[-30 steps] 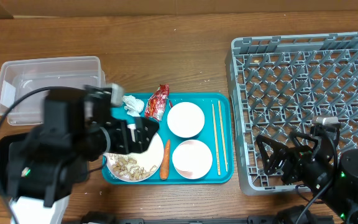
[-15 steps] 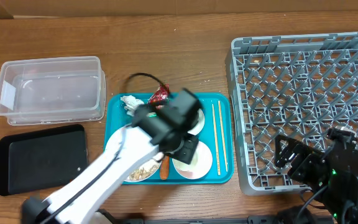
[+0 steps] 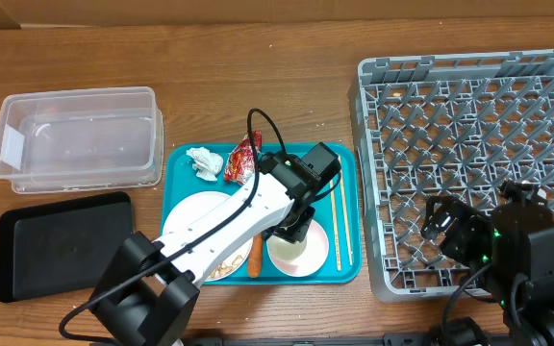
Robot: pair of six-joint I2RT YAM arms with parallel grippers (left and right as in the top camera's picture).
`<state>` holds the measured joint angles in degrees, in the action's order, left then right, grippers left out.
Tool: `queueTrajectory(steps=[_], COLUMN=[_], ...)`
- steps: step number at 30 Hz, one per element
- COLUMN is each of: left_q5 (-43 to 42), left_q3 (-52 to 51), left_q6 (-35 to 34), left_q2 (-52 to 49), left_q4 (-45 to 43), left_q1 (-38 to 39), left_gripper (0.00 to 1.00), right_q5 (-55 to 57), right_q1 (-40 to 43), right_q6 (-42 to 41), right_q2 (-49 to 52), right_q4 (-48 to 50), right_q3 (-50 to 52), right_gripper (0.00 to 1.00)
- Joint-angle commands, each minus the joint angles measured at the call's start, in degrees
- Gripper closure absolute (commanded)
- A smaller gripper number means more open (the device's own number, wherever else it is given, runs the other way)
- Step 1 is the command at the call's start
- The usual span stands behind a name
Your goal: Sort waste into correct bins and load items into the dishwasher
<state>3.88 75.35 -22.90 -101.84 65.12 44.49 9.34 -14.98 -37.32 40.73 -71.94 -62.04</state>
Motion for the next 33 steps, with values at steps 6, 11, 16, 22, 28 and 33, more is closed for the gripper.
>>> queueTrajectory(steps=[6,11,16,22,28,33], left_q5=[-1.33,-11.8,-33.0,-68.78,-82.95,-90.82], left_q3=[1.51,8.87,14.56,14.82,14.82,14.82], left_q6=[-1.6,0.13,8.04,17.9,21.66,21.64], left_q2=[1.18,6.14,10.86,10.88,10.88,10.88], left_q4=[2.25,6.78,5.29,1.57,-1.03,-5.88], left_q1=[-1.22,-6.21,-16.33,-26.36,-27.04,-26.84], left_gripper=[0.96,0.96,0.96,0.96,0.96,0.96], right_q5=[3.15,2.21,-12.33,-38.97,-54.64,-57.31], right_q1=[0.22,0.22,0.22,0.22,0.22,0.22], right_q6=[-0.17,1.2,11.47,14.14,14.82,14.64], right_q2=[0.17,0.15,0.17,0.59,2.12,5.75], right_q4=[0.72,1.01,6.03,18.18,31.26,32.72], right_q3=[-1.44,-1.44,-1.44,-1.42,-1.42,-1.42], right_gripper=[0.0,0.0,0.0,0.0,0.0,0.0])
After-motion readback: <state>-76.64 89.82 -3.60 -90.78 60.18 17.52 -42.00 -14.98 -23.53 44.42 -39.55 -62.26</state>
